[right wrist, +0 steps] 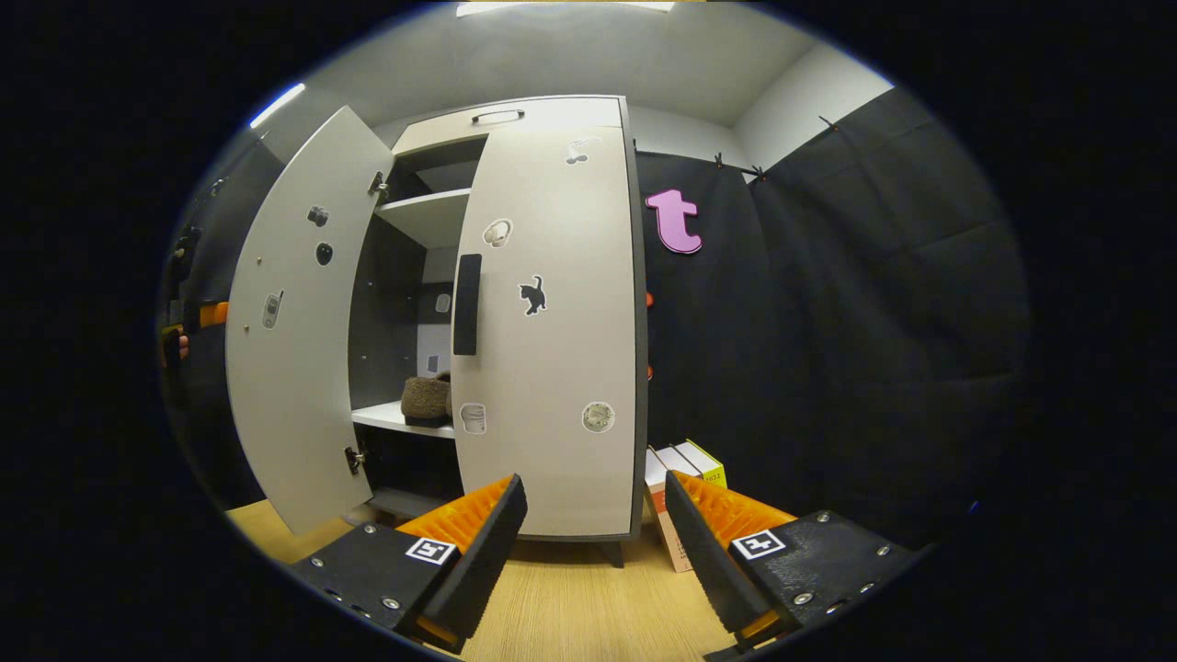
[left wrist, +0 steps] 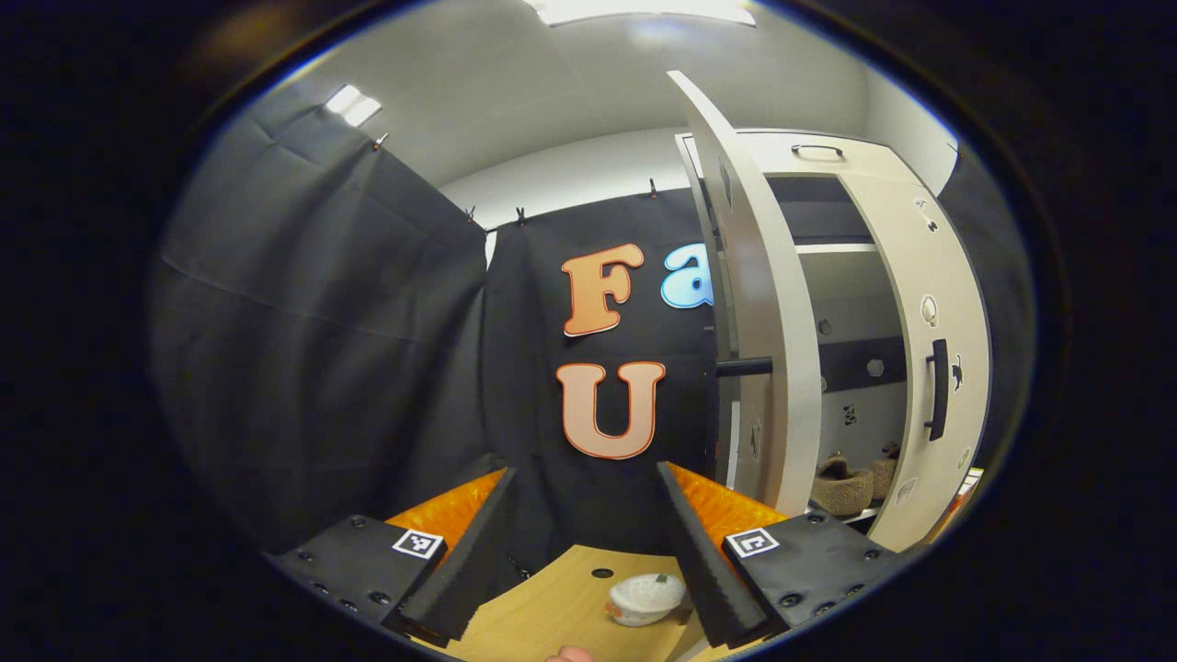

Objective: Grab one shoe with the right hand and put it into the shoe cabinet, grab the other shoe with the left hand and put it into the shoe cabinet; then close the right door with the right hand and the left door with the left hand.

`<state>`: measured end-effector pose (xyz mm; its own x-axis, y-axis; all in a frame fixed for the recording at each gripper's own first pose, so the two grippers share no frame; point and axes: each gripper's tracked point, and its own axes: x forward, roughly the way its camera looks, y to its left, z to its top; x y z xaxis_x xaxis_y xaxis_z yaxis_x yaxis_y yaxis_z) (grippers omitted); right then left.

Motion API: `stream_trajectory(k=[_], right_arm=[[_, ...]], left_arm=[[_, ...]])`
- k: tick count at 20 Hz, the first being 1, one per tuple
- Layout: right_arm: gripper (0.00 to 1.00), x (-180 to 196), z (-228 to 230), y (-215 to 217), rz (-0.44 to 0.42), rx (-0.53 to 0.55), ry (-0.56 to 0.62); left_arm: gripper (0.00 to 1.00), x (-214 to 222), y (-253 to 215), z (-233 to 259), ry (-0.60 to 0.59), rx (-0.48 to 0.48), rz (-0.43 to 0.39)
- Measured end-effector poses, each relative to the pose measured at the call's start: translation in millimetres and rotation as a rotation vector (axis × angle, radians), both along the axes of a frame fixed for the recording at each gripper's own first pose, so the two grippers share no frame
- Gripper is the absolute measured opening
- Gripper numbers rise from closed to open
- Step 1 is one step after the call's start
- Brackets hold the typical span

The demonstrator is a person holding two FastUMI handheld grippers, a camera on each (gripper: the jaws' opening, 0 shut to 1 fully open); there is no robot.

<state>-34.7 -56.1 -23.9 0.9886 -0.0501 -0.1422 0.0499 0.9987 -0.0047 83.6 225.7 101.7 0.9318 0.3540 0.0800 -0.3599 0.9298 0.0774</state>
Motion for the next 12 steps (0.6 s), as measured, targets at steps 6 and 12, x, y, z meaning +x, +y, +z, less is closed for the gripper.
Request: stream_trajectory(k=[6, 12], right_arm=[[0.93, 2, -1, 3, 0.021, -0.002, -0.001], [0.93, 2, -6, 1, 0.027, 0.015, 0.018]], left_arm=[[0.96, -1, -5, -6, 0.000, -0.107, -0.018], [0.96, -3, -37, -4, 0.002, -0.089, -0.069]])
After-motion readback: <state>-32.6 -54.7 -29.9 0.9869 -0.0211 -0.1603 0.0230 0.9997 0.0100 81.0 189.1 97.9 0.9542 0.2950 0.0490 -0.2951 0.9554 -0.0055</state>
